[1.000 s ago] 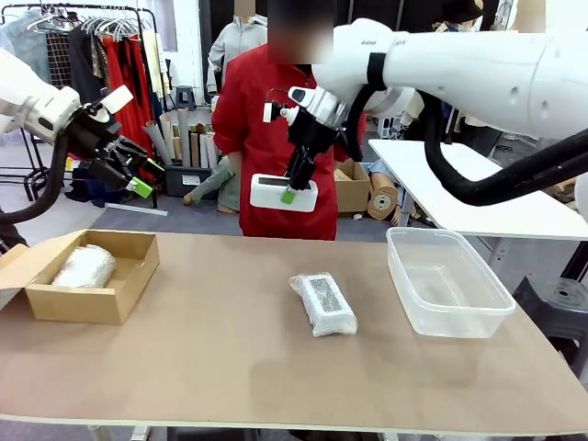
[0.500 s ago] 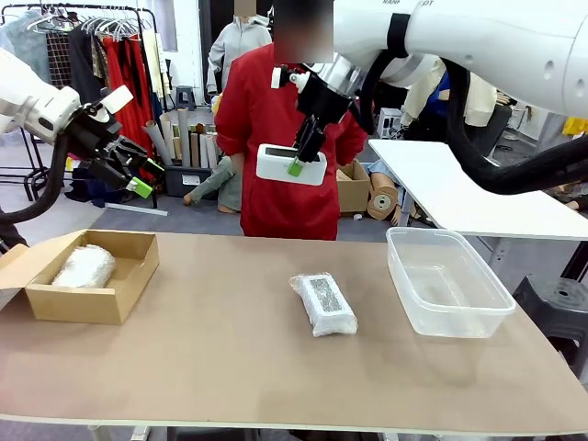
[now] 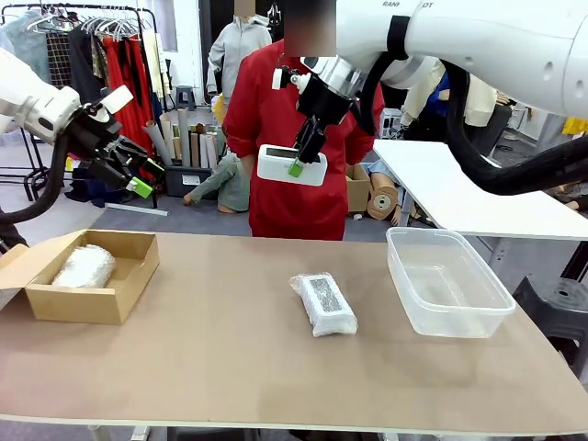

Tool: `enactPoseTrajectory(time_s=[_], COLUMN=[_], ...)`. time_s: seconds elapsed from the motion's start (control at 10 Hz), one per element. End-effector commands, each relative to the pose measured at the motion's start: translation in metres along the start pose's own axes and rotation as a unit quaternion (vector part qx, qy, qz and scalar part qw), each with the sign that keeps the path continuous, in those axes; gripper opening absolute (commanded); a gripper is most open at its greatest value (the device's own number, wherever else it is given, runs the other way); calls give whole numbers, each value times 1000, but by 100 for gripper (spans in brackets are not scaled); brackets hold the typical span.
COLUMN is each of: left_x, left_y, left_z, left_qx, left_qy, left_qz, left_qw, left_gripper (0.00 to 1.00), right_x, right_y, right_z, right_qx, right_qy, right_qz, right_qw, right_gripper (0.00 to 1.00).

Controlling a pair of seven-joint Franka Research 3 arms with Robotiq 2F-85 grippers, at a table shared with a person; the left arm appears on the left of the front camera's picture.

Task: Separate and place wrapped and unwrapped clocks.
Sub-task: If the picked Digital clock is wrapped, place it in the Package Box ; if not, place it in the Organizing box.

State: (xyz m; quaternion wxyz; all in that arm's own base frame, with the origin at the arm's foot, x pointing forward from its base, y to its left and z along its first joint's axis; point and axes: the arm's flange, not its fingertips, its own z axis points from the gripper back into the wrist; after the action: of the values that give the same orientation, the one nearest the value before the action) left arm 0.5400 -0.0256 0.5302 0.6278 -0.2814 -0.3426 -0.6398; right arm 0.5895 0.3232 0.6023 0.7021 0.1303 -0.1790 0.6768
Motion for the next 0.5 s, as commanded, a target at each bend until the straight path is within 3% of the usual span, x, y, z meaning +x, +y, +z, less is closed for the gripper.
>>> enactPoseTrajectory(time_s=[0.0, 0.4], left_x=[1, 1], left_y=[-1, -1], left_z=[2, 2], left_qx=[4, 4], left_qy=[-1, -1], left_qz=[0, 0], left_qw=[1000, 1000], left_gripper=[100, 100], right_x=[2, 2], right_y=[2, 2], right_z=[7, 7], right_qx=[-2, -2], right_qy=[0, 0], right_qz=[2, 2], right_qw=[1000, 1000], right_gripper=[0, 0])
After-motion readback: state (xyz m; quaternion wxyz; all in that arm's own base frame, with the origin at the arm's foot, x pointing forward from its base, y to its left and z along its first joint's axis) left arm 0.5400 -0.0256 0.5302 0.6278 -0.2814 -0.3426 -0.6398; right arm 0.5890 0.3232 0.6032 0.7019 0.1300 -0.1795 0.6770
